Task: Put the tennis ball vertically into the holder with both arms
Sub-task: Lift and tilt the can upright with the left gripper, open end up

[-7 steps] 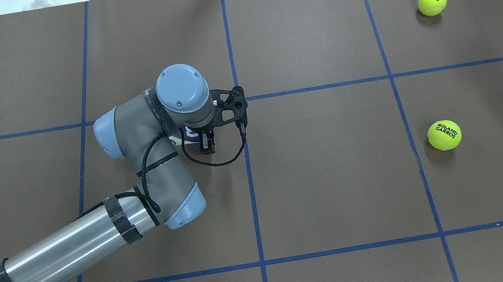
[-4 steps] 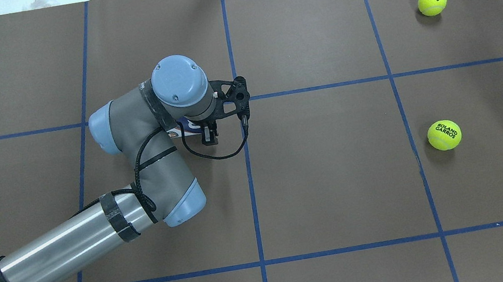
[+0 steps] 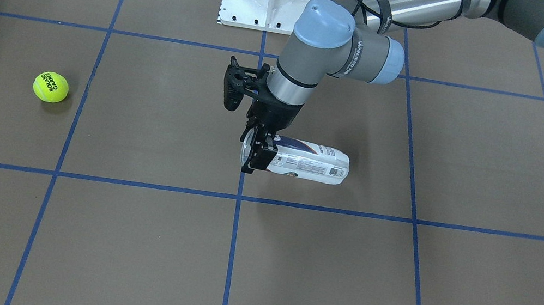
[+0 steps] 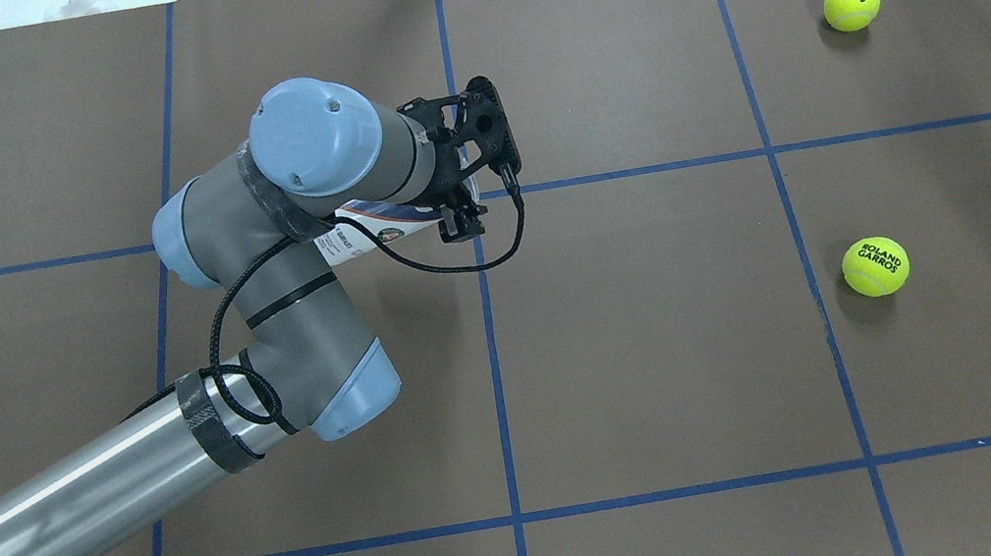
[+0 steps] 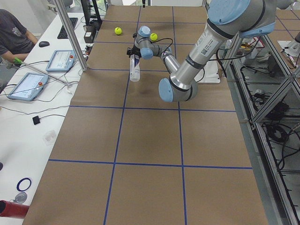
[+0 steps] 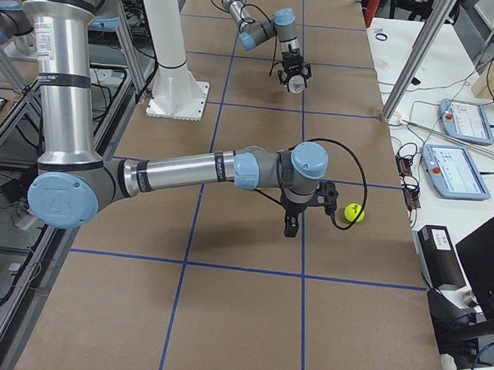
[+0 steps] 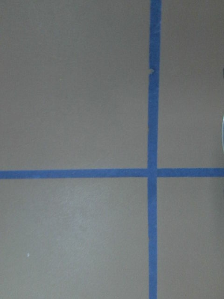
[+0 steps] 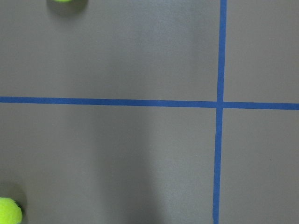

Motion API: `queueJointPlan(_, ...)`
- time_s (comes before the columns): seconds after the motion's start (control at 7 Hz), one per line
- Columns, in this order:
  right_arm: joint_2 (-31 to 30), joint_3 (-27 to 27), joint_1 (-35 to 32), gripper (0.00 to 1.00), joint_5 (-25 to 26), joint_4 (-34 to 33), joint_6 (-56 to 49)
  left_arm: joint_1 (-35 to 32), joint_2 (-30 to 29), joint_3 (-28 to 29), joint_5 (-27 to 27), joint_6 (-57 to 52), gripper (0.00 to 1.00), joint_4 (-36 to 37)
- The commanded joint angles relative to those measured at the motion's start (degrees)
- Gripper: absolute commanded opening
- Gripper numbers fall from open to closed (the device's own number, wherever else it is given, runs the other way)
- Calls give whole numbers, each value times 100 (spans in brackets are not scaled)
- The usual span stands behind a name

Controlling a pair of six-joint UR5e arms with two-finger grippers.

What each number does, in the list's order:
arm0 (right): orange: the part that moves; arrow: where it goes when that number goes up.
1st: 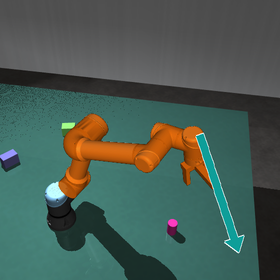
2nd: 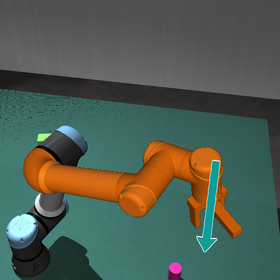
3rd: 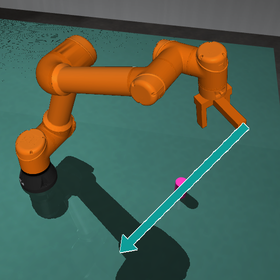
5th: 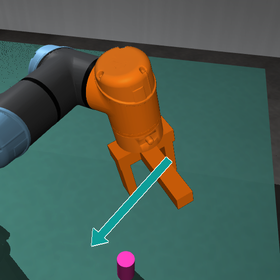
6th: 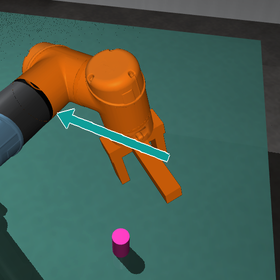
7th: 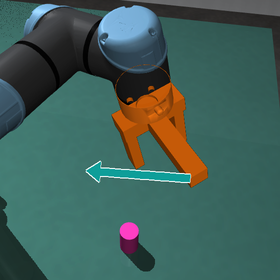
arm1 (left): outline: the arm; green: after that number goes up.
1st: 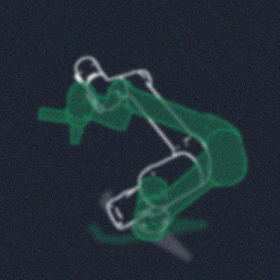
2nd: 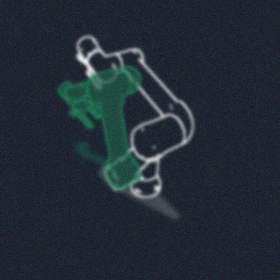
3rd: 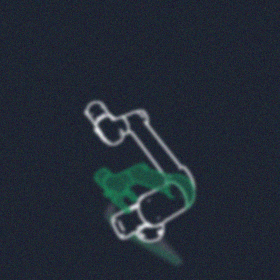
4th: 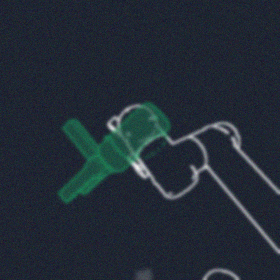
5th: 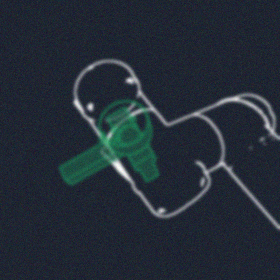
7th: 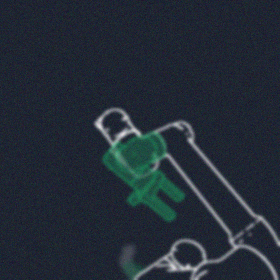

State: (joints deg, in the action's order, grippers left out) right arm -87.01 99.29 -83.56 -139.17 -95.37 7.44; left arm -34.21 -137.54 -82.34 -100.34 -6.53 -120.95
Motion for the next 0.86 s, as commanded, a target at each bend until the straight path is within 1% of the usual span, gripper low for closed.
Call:
queueJointPlan(0.0,17,274,145,100,-338,10,21,28,43,33,686,1814,66,-2010)
queueJointPlan(0.14,26,475,355,100,-339,10,447,55,69,155,1074,2527,67,-2899)
queueJointPlan(0.29,122,712,653,100,-322,53,1139,177,69,392,1548,2804,67,-3830)
queueJointPlan(0.43,193,741,813,100,-330,289,1642,387,69,594,2118,2894,69,-4597)
queueJointPlan(0.57,193,828,1076,100,-287,552,2195,555,69,692,2489,2895,70,-4961)
queueJointPlan(0.71,185,942,1461,100,-77,816,2844,713,96,736,2832,2886,70,-5365)
